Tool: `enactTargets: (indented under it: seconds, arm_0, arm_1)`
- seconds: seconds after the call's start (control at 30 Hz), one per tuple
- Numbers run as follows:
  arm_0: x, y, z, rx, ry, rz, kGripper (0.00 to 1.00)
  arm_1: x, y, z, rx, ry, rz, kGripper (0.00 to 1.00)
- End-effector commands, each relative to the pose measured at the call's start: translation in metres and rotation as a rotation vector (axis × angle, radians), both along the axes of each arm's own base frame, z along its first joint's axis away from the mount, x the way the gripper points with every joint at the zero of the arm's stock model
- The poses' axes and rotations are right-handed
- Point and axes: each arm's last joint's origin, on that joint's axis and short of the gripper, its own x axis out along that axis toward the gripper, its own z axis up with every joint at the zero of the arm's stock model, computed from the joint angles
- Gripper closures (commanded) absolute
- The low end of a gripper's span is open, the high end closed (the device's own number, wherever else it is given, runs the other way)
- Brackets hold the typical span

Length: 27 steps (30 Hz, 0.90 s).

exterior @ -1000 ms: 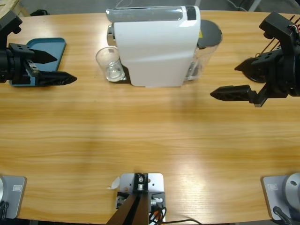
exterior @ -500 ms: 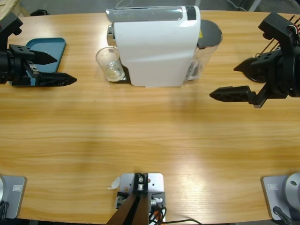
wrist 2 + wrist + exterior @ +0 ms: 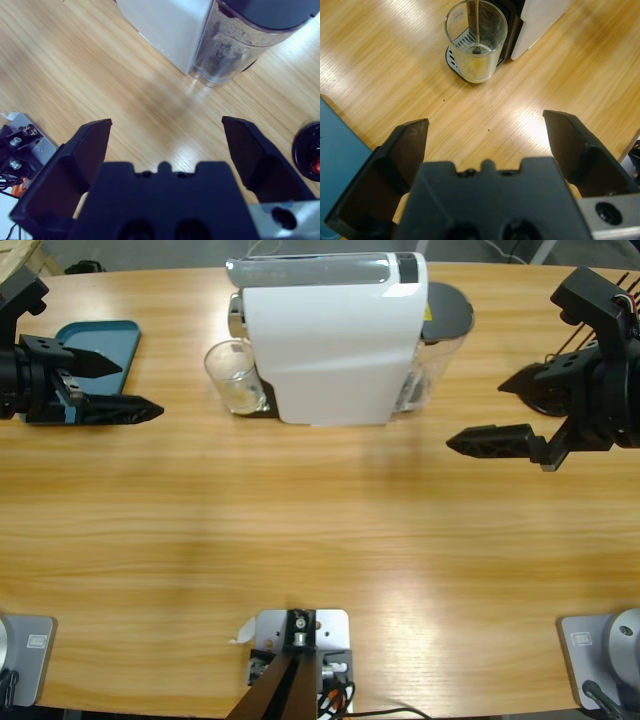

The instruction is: Pour coffee

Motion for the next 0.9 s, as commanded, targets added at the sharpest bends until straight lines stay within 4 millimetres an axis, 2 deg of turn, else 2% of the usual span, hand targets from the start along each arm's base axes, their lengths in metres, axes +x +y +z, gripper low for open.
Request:
enactTargets:
  seconds: [0.03,0.9]
  arm_0:
    - [-0.0047,0.002,-0.0106,0.024,0.026,-0.001,0.0]
    - [-0.0063,0.0036,-0.0105,0.025,0.022,0.002,0.0]
  arm_1:
    - [-0.002,0.0031,-0.0109,-0.011,0.044,0.018,0.0]
    - [-0.0038,0.0042,-0.0115,-0.012,0.048,0.03,0.0]
